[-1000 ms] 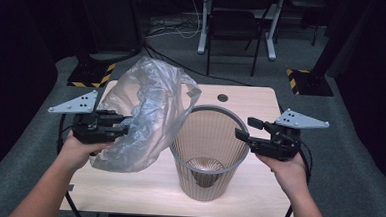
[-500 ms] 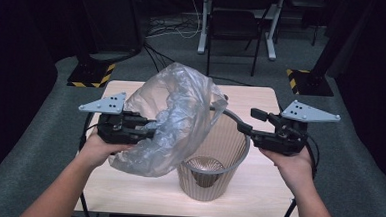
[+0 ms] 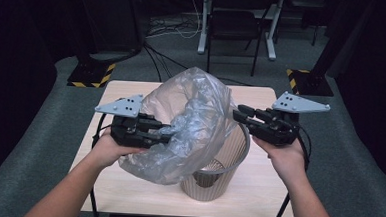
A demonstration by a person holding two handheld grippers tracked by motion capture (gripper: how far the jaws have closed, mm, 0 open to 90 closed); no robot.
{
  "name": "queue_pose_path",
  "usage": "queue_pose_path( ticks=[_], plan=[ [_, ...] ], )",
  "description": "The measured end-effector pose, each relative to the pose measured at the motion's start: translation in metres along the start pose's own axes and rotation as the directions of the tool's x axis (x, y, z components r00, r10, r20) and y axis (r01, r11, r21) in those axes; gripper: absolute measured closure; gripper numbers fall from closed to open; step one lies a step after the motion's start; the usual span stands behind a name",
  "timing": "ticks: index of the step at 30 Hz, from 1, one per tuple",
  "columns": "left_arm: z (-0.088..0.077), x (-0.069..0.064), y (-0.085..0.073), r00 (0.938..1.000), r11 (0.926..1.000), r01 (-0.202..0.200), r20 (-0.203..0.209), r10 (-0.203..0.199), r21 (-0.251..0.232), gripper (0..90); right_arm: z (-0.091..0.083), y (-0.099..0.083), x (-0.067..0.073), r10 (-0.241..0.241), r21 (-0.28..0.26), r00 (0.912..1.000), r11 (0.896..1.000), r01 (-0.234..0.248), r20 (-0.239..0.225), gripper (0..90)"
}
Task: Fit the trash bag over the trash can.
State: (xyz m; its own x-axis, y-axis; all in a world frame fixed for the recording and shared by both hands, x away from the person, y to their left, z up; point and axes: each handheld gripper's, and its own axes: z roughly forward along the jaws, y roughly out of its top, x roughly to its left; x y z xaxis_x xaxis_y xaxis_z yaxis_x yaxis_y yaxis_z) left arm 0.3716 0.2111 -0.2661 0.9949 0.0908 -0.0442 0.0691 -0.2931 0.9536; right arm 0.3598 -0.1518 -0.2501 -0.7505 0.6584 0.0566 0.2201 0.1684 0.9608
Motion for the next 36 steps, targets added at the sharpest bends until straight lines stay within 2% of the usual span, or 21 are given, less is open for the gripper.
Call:
queue_pose_path(
  ticks=[2, 4, 7, 10, 14, 21, 26, 31, 36],
  plan=[
    [-0.002, -0.001, 0.001, 1.0000, 1.0000, -0.005, -0.007, 0.005, -0.001, 71.8, -0.001, 0.000, 0.002, -0.020, 0.018, 0.9998, 1.000, 0.020, 0.003, 84.3],
    [-0.005, 0.000, 0.002, 0.9997, 1.0000, -0.005, -0.024, 0.005, 0.004, 71.8, -0.005, 0.000, 0.004, -0.037, 0.026, 0.9993, 0.999, 0.036, 0.009, 89.4],
    [-0.007, 0.000, 0.003, 0.9991, 0.9999, -0.003, -0.043, 0.004, 0.014, 71.8, -0.011, -0.001, 0.002, -0.028, 0.031, 0.9996, 0.999, 0.028, 0.002, 89.9],
    [-0.006, 0.000, 0.003, 0.9990, 0.9995, -0.004, -0.043, 0.005, 0.032, 71.8, -0.019, -0.004, 0.002, -0.015, 0.044, 0.9999, 0.999, 0.016, -0.005, 90.0],
    [-0.001, -0.005, 0.004, 0.9993, 0.9978, -0.016, -0.032, 0.018, 0.064, 71.8, -0.033, -0.008, 0.006, -0.050, 0.075, 0.9987, 0.996, 0.049, 0.007, 90.0],
    [0.012, -0.012, 0.008, 0.9983, 0.9940, -0.050, -0.025, 0.053, 0.097, 71.8, -0.060, -0.021, 0.016, -0.068, 0.097, 0.9973, 0.993, 0.065, 0.029, 90.0],
    [0.025, -0.013, 0.009, 0.9969, 0.9895, -0.071, -0.026, 0.075, 0.125, 71.7, -0.074, -0.032, 0.015, -0.051, 0.108, 0.9972, 0.993, 0.045, 0.054, 90.0],
    [0.037, -0.014, 0.009, 0.9958, 0.9862, -0.090, 0.001, 0.091, 0.138, 71.4, -0.085, -0.041, 0.014, -0.036, 0.120, 0.9965, 0.992, 0.027, 0.076, 89.9],
    [0.046, -0.013, 0.009, 0.9946, 0.9798, -0.102, 0.000, 0.103, 0.172, 70.9, -0.088, -0.056, 0.011, -0.008, 0.134, 0.9954, 0.991, -0.005, 0.095, 89.8]
  ],
)
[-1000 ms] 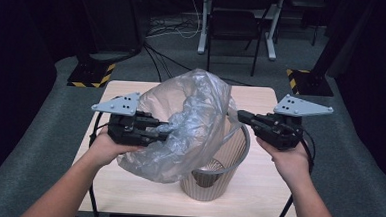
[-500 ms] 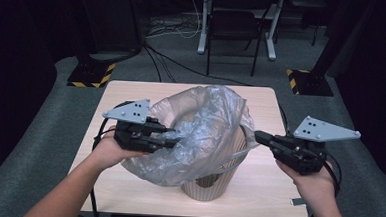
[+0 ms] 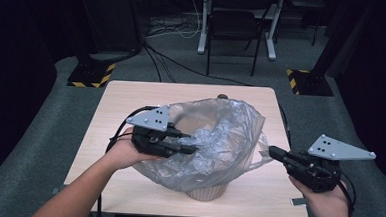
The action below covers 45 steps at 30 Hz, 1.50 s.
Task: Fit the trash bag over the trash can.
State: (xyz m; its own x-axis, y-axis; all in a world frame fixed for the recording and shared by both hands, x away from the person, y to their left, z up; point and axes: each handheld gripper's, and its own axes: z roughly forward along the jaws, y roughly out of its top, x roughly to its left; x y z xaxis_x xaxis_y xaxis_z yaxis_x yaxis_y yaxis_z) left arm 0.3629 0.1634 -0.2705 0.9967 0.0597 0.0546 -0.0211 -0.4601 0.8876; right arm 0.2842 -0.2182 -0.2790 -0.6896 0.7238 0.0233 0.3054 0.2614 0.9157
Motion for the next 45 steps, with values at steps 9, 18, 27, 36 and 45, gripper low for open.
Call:
queue_pose_path(
  ticks=[9, 18, 27, 36, 45],
  plan=[
    [-0.001, 0.018, -0.005, 0.9978, 0.9983, 0.046, -0.049, -0.044, 0.037, 69.9, 0.025, -0.017, -0.011, 0.042, 0.038, 0.9988, 0.998, -0.043, 0.024, 89.9],
    [-0.004, 0.040, -0.007, 0.9886, 0.9941, 0.103, -0.114, -0.098, 0.035, 67.1, 0.054, -0.015, -0.031, 0.076, 0.059, 0.9955, 0.995, -0.079, 0.058, 89.9],
    [0.002, 0.052, -0.001, 0.9838, 0.9936, 0.109, -0.147, -0.103, 0.031, 68.1, 0.069, -0.013, -0.041, 0.090, 0.067, 0.9919, 0.993, -0.097, 0.089, 89.9],
    [0.003, 0.055, 0.005, 0.9772, 0.9927, 0.121, -0.177, -0.117, 0.007, 51.0, 0.067, -0.030, -0.051, 0.122, 0.100, 0.9860, 0.986, -0.133, 0.114, 89.9],
    [-0.012, 0.051, 0.006, 0.9615, 0.9877, 0.134, -0.231, -0.149, -0.081, 24.3, 0.056, -0.046, -0.054, 0.142, 0.092, 0.9817, 0.984, -0.154, 0.127, 89.9]
  ],
)
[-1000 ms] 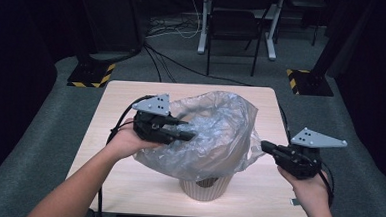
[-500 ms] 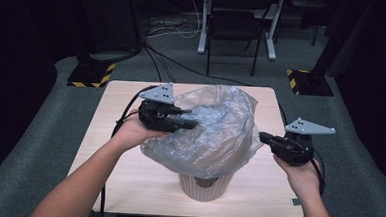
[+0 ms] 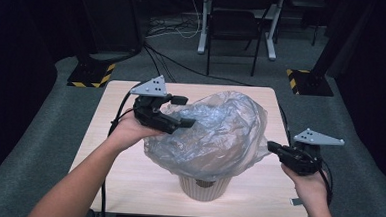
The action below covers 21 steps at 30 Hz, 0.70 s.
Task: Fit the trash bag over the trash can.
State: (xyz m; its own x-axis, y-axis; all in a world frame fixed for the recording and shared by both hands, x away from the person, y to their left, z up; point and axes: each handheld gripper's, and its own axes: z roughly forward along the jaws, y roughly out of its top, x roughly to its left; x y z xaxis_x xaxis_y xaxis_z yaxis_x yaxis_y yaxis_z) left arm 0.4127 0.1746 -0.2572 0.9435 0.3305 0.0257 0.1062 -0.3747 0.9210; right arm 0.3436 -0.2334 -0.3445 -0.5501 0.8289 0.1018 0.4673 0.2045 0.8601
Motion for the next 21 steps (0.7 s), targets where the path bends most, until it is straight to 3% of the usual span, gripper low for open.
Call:
queue_pose_path(
  ticks=[9, 14, 21],
  plan=[
    [-0.011, -0.003, 0.006, 0.9997, 0.9992, 0.002, 0.026, -0.001, -0.040, 20.6, 0.004, -0.020, -0.004, 0.028, 0.028, 0.9996, 0.999, -0.028, 0.009, 89.9],
    [-0.020, -0.003, 0.005, 1.0000, 0.9987, 0.002, -0.001, -0.002, -0.051, 22.3, 0.008, -0.029, -0.007, 0.040, 0.044, 0.9991, 0.998, -0.041, 0.014, 89.8],
    [-0.033, 0.005, -0.009, 0.9988, 0.9984, 0.024, -0.040, -0.026, -0.051, 26.8, 0.014, -0.038, -0.010, 0.066, 0.057, 0.9977, 0.996, -0.066, 0.015, 86.2]
  ],
)
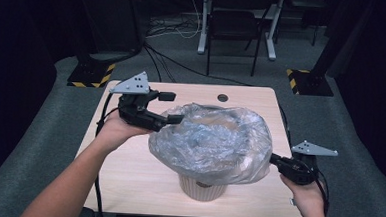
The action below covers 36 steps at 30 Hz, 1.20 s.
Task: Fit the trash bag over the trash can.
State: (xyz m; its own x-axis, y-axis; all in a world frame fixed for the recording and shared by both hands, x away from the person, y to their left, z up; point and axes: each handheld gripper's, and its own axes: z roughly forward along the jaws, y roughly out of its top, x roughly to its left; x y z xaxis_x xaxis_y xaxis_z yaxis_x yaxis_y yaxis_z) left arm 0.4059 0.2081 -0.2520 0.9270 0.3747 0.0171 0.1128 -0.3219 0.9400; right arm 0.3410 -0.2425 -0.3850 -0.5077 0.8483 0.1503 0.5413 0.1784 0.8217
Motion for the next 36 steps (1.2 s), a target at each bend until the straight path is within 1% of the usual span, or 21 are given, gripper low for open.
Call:
queue_pose_path(
  ticks=[3, 4, 6, 7, 9, 11, 13, 16, 18, 20, 22, 24, 26, 29, 32, 34, 36],
  plan=[
    [-0.007, 0.005, -0.008, 0.9993, 0.9999, 0.007, -0.036, -0.006, 0.012, 29.4, 0.000, 0.002, 0.001, -0.003, 0.005, 1.0000, 1.000, 0.003, -0.002, 85.1],
    [-0.010, 0.008, -0.011, 0.9989, 0.9998, 0.017, -0.043, -0.017, 0.011, 29.9, 0.000, 0.002, 0.001, -0.004, 0.004, 1.0000, 1.000, 0.004, -0.001, 83.5],
    [-0.017, 0.012, -0.017, 0.9982, 0.9993, 0.036, -0.049, -0.036, 0.006, 31.4, 0.000, 0.004, 0.001, -0.001, 0.002, 1.0000, 1.000, 0.001, 0.001, 79.2],
    [-0.021, 0.013, -0.020, 0.9978, 0.9993, 0.038, -0.055, -0.038, 0.003, 32.3, -0.001, 0.004, 0.001, 0.004, 0.000, 1.0000, 1.000, -0.004, 0.000, 76.3],
    [-0.030, 0.016, -0.025, 0.9966, 0.9989, 0.046, -0.067, -0.047, -0.004, 33.7, -0.003, 0.006, 0.001, 0.010, -0.009, 0.9999, 1.000, -0.010, 0.006, 67.7],
    [-0.038, 0.018, -0.029, 0.9950, 0.9983, 0.058, -0.081, -0.058, -0.009, 33.9, -0.006, 0.008, 0.001, 0.020, -0.022, 0.9998, 1.000, -0.020, 0.005, 64.1],
    [-0.046, 0.020, -0.034, 0.9931, 0.9977, 0.067, -0.095, -0.068, -0.014, 33.9, -0.010, 0.012, 0.002, 0.020, -0.037, 0.9997, 0.999, -0.020, 0.010, 59.7],
    [-0.057, 0.023, -0.041, 0.9904, 0.9960, 0.083, -0.109, -0.086, -0.034, 33.7, -0.016, 0.017, 0.004, 0.015, -0.053, 0.9998, 0.999, -0.014, 0.011, 56.7],
    [-0.061, 0.025, -0.046, 0.9887, 0.9950, 0.093, -0.115, -0.096, -0.036, 34.1, -0.020, 0.021, 0.006, 0.008, -0.061, 0.9998, 0.998, -0.007, 0.016, 55.4],
    [-0.062, 0.026, -0.051, 0.9873, 0.9941, 0.103, -0.118, -0.106, -0.034, 34.8, -0.023, 0.026, 0.009, 0.001, -0.073, 0.9998, 0.997, 0.000, 0.020, 53.1],
    [-0.060, 0.027, -0.057, 0.9871, 0.9940, 0.105, -0.118, -0.108, -0.030, 36.9, -0.027, 0.031, 0.011, -0.005, -0.090, 0.9998, 0.996, 0.007, 0.020, 51.3],
    [-0.057, 0.028, -0.063, 0.9867, 0.9929, 0.116, -0.111, -0.118, -0.026, 37.0, -0.032, 0.038, 0.014, -0.009, -0.115, 0.9997, 0.993, 0.011, 0.023, 48.5],
    [-0.054, 0.028, -0.066, 0.9866, 0.9920, 0.123, -0.104, -0.126, -0.028, 37.2, -0.038, 0.045, 0.016, -0.012, -0.139, 0.9995, 0.990, 0.016, 0.030, 47.7],
    [-0.053, 0.028, -0.063, 0.9866, 0.9904, 0.130, -0.093, -0.134, -0.046, 36.9, -0.048, 0.058, 0.018, -0.024, -0.176, 0.9992, 0.984, 0.029, 0.031, 46.1],
    [-0.050, 0.027, -0.055, 0.9863, 0.9857, 0.150, -0.057, -0.155, -0.077, 33.9, -0.057, 0.072, 0.021, -0.026, -0.214, 0.9996, 0.976, 0.028, 0.014, 43.2],
    [-0.044, 0.025, -0.052, 0.9865, 0.9850, 0.157, -0.036, -0.160, -0.071, 32.2, -0.059, 0.081, 0.025, -0.030, -0.237, 0.9995, 0.971, 0.027, -0.010, 40.7],
    [-0.036, 0.023, -0.050, 0.9889, 0.9882, 0.143, -0.033, -0.145, -0.054, 32.3, -0.057, 0.087, 0.030, -0.041, -0.246, 0.9987, 0.969, 0.032, -0.031, 38.9]
  ],
)
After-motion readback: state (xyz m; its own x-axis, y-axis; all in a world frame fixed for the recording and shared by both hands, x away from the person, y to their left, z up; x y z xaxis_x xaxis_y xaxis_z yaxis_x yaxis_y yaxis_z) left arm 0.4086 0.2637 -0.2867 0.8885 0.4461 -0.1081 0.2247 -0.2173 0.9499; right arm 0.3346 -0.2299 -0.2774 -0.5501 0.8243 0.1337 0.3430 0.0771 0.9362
